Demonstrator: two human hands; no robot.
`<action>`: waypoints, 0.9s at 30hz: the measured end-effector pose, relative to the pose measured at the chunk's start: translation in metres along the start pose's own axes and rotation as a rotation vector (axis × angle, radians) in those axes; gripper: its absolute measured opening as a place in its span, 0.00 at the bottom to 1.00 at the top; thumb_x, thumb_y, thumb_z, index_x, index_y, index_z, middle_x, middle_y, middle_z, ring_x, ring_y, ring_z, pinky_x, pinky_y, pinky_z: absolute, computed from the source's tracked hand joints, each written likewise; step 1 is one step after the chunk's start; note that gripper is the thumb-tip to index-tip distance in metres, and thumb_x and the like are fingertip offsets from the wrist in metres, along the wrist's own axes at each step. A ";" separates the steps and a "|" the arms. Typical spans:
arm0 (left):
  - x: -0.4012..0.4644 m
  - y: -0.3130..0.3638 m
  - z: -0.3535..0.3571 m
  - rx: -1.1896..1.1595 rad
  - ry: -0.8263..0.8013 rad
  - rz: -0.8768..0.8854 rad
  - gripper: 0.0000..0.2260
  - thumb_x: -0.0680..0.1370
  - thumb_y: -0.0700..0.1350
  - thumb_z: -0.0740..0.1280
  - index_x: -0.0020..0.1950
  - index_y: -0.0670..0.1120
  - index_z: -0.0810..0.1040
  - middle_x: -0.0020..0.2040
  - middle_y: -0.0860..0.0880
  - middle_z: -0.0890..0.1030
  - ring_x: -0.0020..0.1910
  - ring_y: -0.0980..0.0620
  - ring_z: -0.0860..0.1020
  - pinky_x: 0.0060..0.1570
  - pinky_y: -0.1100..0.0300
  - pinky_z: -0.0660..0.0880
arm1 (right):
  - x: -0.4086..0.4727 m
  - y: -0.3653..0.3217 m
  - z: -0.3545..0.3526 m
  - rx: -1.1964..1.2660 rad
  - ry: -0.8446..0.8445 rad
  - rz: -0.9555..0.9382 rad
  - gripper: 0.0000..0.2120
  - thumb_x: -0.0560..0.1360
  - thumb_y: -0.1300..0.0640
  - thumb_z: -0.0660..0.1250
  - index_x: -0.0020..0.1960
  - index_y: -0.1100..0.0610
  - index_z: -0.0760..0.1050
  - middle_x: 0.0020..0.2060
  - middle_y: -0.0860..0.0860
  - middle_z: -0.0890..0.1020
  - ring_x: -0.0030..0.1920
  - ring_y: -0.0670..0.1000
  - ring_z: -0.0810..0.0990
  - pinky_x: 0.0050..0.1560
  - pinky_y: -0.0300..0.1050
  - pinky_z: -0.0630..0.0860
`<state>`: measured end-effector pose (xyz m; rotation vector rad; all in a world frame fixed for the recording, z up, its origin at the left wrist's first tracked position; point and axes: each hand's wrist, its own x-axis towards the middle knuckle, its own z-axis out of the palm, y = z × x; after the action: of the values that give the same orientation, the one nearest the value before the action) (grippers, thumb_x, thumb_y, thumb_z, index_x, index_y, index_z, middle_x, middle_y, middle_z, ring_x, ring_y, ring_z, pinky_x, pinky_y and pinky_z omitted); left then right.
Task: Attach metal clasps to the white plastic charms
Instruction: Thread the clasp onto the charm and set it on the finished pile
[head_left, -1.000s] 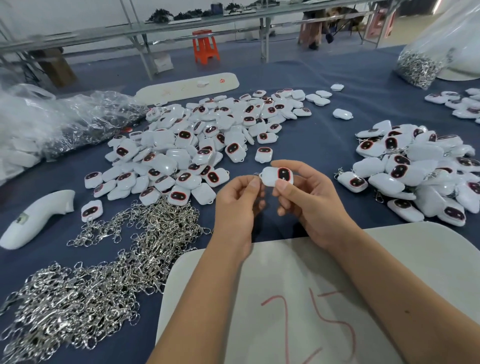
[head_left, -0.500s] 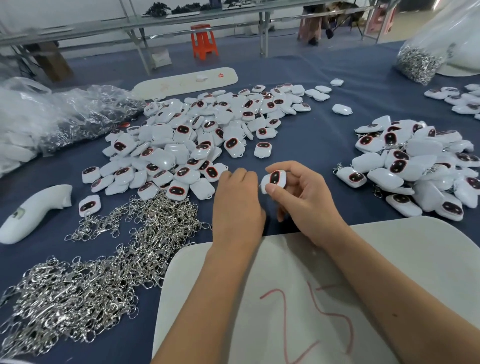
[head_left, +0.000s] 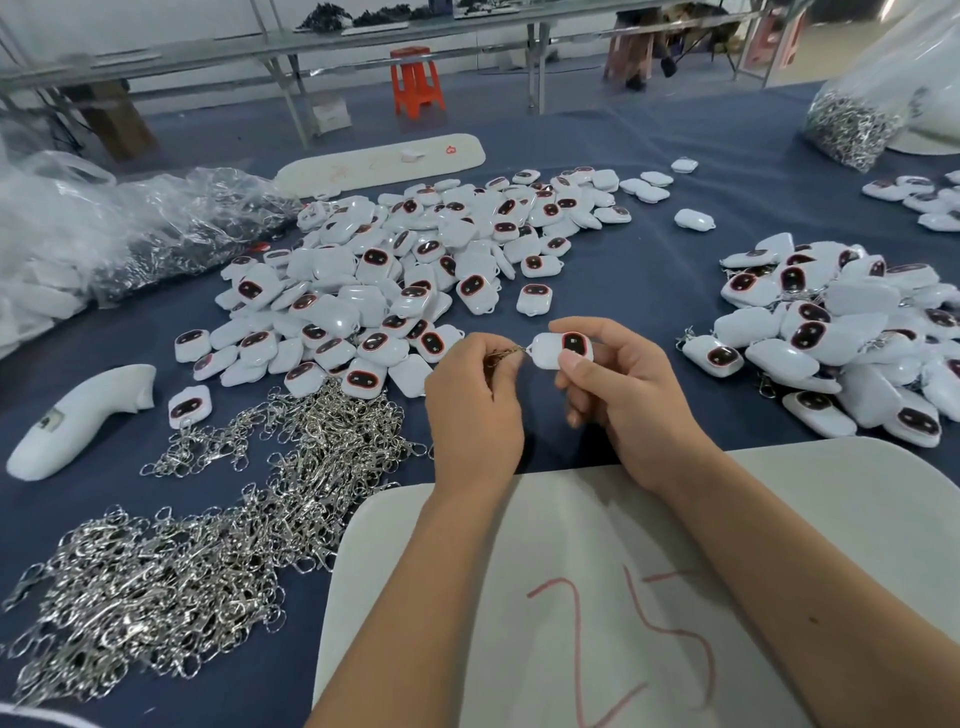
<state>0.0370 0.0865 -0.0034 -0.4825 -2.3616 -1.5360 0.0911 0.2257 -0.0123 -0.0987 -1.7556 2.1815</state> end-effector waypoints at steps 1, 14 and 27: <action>0.000 0.001 -0.001 -0.063 -0.030 -0.055 0.04 0.81 0.39 0.69 0.46 0.45 0.81 0.39 0.53 0.82 0.38 0.55 0.78 0.44 0.62 0.74 | 0.000 0.000 0.000 0.006 0.002 0.003 0.13 0.76 0.59 0.69 0.60 0.56 0.82 0.36 0.56 0.79 0.31 0.51 0.71 0.32 0.44 0.74; 0.006 0.003 -0.015 -0.782 -0.276 -0.500 0.14 0.82 0.33 0.60 0.55 0.45 0.84 0.49 0.47 0.85 0.44 0.53 0.82 0.43 0.62 0.79 | -0.003 -0.005 0.001 -0.012 -0.101 -0.006 0.15 0.83 0.68 0.62 0.65 0.55 0.78 0.38 0.55 0.75 0.34 0.51 0.70 0.35 0.46 0.74; 0.004 0.001 -0.009 -0.766 -0.236 -0.444 0.06 0.80 0.32 0.68 0.48 0.41 0.82 0.37 0.48 0.84 0.37 0.54 0.81 0.42 0.64 0.78 | -0.002 -0.004 -0.001 0.056 -0.094 0.027 0.14 0.82 0.66 0.63 0.65 0.58 0.79 0.37 0.54 0.76 0.33 0.51 0.71 0.33 0.45 0.72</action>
<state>0.0341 0.0793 0.0027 -0.3035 -2.0391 -2.7381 0.0942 0.2270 -0.0091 -0.0068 -1.7508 2.2874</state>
